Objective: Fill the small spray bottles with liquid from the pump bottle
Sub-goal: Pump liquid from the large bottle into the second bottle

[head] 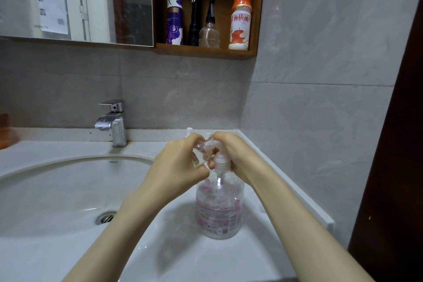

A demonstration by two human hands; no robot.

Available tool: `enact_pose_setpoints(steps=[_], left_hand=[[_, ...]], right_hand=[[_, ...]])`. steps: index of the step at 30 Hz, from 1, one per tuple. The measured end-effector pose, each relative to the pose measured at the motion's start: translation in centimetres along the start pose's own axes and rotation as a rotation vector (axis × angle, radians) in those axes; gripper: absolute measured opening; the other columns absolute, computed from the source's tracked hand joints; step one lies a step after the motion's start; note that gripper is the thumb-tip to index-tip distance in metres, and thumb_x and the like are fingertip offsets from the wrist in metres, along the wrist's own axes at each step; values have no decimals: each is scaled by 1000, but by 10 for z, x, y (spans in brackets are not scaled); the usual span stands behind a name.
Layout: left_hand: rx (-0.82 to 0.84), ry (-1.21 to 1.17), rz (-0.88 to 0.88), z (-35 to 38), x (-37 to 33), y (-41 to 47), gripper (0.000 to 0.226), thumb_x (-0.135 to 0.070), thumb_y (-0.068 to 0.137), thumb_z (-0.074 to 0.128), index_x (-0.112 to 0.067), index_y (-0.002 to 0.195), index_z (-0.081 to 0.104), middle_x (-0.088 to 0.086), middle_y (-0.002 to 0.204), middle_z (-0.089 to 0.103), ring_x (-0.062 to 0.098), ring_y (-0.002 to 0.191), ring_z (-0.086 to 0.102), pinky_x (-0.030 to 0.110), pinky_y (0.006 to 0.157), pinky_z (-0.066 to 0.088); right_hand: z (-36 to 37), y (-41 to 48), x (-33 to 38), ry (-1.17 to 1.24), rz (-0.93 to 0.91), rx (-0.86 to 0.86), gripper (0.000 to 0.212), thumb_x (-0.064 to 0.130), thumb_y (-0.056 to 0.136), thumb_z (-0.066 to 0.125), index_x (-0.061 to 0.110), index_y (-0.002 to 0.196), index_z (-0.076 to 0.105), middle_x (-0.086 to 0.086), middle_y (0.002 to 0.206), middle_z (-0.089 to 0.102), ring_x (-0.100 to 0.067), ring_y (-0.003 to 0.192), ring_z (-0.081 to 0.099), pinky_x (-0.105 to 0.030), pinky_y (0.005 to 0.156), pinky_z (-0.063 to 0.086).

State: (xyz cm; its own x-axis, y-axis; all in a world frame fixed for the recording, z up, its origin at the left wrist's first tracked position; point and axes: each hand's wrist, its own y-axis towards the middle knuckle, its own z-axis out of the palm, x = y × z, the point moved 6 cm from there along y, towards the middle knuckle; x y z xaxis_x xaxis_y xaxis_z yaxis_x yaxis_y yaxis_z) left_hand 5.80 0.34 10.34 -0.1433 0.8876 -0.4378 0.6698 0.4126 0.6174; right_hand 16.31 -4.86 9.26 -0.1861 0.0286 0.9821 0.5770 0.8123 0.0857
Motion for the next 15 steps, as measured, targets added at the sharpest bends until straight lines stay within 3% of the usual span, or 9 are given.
enact_pose_setpoints(steps=[4, 8, 11, 15], left_hand=[[14, -5, -16, 6, 3, -1, 42, -9, 67, 67, -18, 107, 61, -25, 66, 49, -6, 64, 51, 32, 70, 49], [20, -15, -20, 9, 4, -3, 42, -9, 66, 67, -17, 107, 61, -25, 66, 49, 2, 65, 54, 34, 72, 50], [50, -17, -18, 9, 2, 0, 41, -9, 66, 66, -16, 106, 61, -26, 70, 50, 9, 70, 59, 35, 72, 51], [101, -54, -44, 6, -1, 2, 37, -9, 68, 65, -15, 104, 60, -23, 76, 57, 11, 73, 64, 33, 72, 52]], right_hand=[[-2, 5, -2, -2, 106, -8, 22, -1, 93, 29, 2, 81, 47, -12, 55, 49, -16, 35, 46, -15, 36, 32], [-2, 6, -7, -34, 98, -27, 19, -1, 94, 30, 1, 85, 47, -12, 54, 49, -16, 36, 46, -16, 37, 32], [-2, 2, -6, -4, 15, -17, 21, 12, 92, 33, 4, 84, 51, -13, 65, 52, -17, 45, 48, -25, 48, 36], [-3, -1, -9, 26, 29, 1, 38, 33, 94, 38, 8, 71, 57, -6, 53, 55, -16, 42, 50, -25, 51, 41]])
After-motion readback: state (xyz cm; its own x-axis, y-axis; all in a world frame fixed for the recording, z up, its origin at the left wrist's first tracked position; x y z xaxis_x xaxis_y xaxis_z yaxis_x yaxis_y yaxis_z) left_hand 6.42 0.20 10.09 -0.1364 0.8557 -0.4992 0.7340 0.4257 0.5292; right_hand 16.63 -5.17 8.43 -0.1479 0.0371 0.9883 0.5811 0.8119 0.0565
